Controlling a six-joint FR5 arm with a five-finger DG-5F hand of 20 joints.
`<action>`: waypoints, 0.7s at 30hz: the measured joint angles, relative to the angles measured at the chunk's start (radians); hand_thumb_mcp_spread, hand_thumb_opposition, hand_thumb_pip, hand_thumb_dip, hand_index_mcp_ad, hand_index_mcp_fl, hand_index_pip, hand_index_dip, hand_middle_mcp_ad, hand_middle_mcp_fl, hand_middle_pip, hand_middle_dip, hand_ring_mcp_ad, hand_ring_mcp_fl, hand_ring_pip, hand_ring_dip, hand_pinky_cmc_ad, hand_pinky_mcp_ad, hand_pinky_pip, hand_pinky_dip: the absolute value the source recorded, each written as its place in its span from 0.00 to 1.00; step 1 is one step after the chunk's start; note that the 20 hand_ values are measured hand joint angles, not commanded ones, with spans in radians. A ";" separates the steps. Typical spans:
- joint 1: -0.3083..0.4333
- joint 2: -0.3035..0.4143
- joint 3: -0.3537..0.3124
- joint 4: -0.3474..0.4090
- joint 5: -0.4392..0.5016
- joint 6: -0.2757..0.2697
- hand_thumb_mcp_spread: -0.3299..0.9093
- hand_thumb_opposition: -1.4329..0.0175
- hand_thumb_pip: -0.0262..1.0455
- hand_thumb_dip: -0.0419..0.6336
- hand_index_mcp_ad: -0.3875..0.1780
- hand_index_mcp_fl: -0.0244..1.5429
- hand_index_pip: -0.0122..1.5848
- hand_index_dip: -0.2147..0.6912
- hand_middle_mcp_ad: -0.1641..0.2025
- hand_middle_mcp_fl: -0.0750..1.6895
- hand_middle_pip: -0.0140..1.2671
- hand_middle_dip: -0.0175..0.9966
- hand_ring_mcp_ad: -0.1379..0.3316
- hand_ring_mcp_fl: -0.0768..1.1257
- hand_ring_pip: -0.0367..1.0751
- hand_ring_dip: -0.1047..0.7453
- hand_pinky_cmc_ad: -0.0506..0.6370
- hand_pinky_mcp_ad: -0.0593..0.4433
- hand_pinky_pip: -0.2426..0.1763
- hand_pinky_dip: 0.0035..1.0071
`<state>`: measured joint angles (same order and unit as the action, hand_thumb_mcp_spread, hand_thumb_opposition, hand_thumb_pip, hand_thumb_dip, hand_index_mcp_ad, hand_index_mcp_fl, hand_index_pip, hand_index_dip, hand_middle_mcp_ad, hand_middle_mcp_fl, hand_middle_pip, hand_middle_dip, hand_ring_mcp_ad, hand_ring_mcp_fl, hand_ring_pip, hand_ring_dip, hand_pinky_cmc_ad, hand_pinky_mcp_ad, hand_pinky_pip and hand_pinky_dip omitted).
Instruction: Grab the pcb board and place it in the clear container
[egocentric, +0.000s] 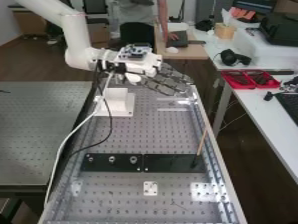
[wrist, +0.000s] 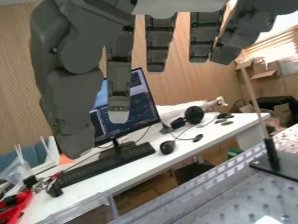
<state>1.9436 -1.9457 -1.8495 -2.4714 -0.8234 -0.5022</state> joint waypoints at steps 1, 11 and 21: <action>-0.004 0.017 -0.016 0.002 0.001 -0.007 0.74 0.45 0.31 0.37 0.36 0.33 0.34 0.67 0.47 0.09 0.12 0.16 0.69 0.09 0.11 0.12 0.50 0.42 0.43 0.18; -0.032 0.165 -0.109 -0.015 -0.017 -0.096 0.73 0.45 0.31 0.36 0.36 0.32 0.36 0.62 0.48 0.09 0.12 0.16 0.69 0.09 0.11 0.12 0.50 0.42 0.43 0.18; -0.058 0.244 -0.137 -0.032 -0.056 -0.140 0.73 0.45 0.31 0.34 0.36 0.32 0.39 0.59 0.48 0.09 0.12 0.16 0.68 0.09 0.11 0.12 0.50 0.42 0.43 0.18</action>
<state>1.8855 -1.7012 -1.9868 -2.5036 -0.8796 -0.6422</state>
